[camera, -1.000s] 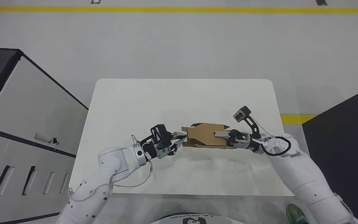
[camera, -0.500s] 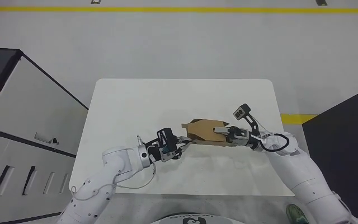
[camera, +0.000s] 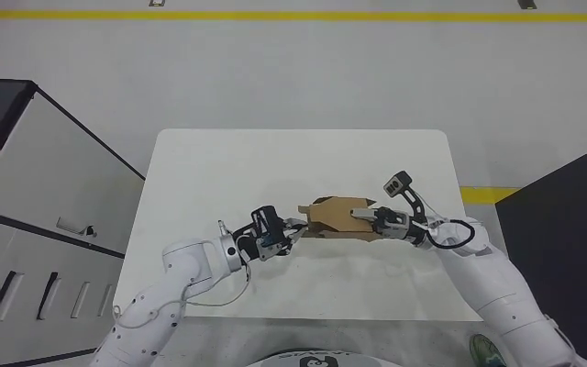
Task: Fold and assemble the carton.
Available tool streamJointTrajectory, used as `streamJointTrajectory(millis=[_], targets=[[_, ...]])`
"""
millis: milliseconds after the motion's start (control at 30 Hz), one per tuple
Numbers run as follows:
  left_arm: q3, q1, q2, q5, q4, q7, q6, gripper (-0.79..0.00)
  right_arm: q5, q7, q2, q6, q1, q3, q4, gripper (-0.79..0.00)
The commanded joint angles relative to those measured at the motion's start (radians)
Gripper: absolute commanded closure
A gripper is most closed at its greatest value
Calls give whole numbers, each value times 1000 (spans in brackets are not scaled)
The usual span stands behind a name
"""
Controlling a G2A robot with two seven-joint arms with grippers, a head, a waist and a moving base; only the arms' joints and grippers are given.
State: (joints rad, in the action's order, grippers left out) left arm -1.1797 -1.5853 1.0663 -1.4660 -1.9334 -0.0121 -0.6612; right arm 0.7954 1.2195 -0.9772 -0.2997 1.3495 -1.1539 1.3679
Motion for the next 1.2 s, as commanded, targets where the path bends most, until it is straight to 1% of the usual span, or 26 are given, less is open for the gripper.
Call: streamJointTrajectory(millis=[0,167,300,633,833,1167], targets=[[6,3,0,4,-2,-5,-2,0,-5,2,-1,6,2,3,2,0],[50,27,5,8,12,-8,-16,0,-8,0,-7,14,0,15,-1,0],[76,44,8,5,19,-3,-24,0,-9,-25,-11,8,1,14,-3,0],[108,49,8,-17,4,5,-24,0,-32,-79,-18,13,9,14,13,0],[125,45,7,-62,-15,25,3,0,-40,-100,-23,18,13,15,23,0],[148,57,9,-66,-8,23,23,0,-47,-112,-29,16,26,16,30,0]])
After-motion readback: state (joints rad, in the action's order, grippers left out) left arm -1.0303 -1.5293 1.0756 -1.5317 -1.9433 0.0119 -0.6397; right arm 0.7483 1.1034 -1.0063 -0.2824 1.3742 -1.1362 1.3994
